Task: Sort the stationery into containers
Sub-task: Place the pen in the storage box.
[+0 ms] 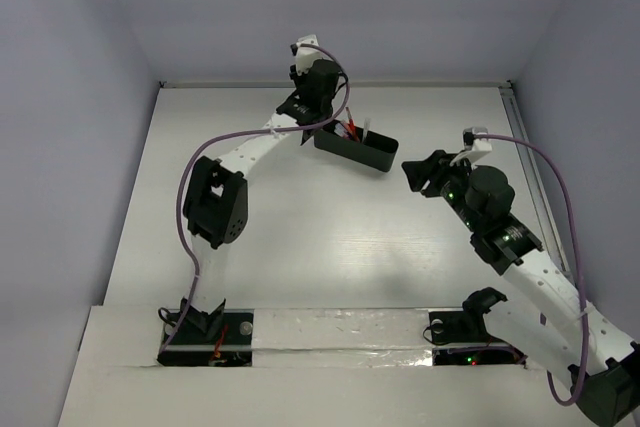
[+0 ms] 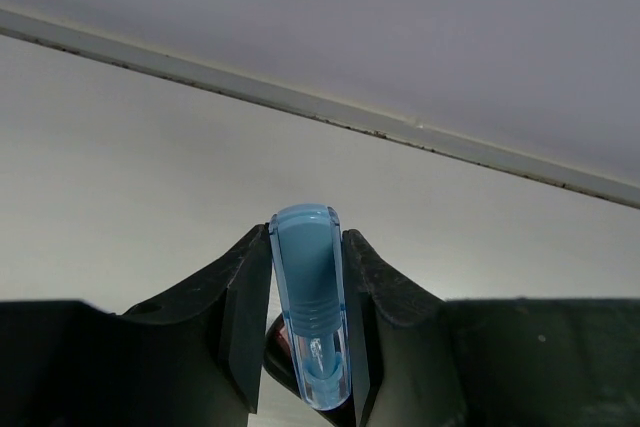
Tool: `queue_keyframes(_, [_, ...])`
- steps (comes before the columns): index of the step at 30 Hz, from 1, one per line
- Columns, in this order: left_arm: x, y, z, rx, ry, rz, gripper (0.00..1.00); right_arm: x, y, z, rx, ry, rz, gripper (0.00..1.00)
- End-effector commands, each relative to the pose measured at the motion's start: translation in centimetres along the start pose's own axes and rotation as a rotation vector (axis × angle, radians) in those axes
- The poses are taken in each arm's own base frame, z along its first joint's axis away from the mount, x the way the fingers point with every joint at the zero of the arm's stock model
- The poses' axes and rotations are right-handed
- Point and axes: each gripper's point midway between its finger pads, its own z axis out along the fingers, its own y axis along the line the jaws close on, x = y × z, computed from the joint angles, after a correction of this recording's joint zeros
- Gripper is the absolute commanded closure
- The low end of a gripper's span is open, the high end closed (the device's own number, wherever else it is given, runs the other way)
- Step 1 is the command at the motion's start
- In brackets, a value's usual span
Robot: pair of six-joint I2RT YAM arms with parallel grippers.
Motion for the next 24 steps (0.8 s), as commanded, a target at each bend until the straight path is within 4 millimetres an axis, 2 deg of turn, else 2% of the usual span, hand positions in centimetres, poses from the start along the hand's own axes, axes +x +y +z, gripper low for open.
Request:
queue_keyframes(1, [-3.6,-1.2,-0.9,0.058,-0.072,-0.042,1.0,-2.0,0.5,0.2,-0.011,-0.08,0.005,0.48])
queue_keyframes(4, [-3.7,-1.2,-1.2,0.072,-0.084,-0.054,1.0,-1.7,0.4,0.3,-0.01,-0.074,0.003,0.48])
queue_keyframes(9, [-1.9,-1.1,-0.1,0.058,-0.067,-0.02,1.0,-1.1,0.3,0.8,-0.008,-0.053,0.0,0.49])
queue_keyframes(11, [-0.9,-1.1,0.4,0.055,-0.058,-0.01,1.0,-1.0,0.3,0.9,-0.01,-0.05,0.0,0.54])
queue_keyframes(15, [0.5,-1.4,1.1,0.07,-0.043,0.002,1.0,-0.9,0.1,1.0,-0.001,-0.047,-0.002,1.0])
queue_keyframes(20, [1.9,-1.2,1.6,0.068,-0.036,0.021,1.0,-0.6,-0.1,1.3,0.011,-0.036,-0.005,0.99])
queue_keyframes(24, [3.5,-1.6,1.5,0.072,-0.036,0.064,1.0,-0.7,-0.1,1.2,0.01,-0.038,-0.007,0.92])
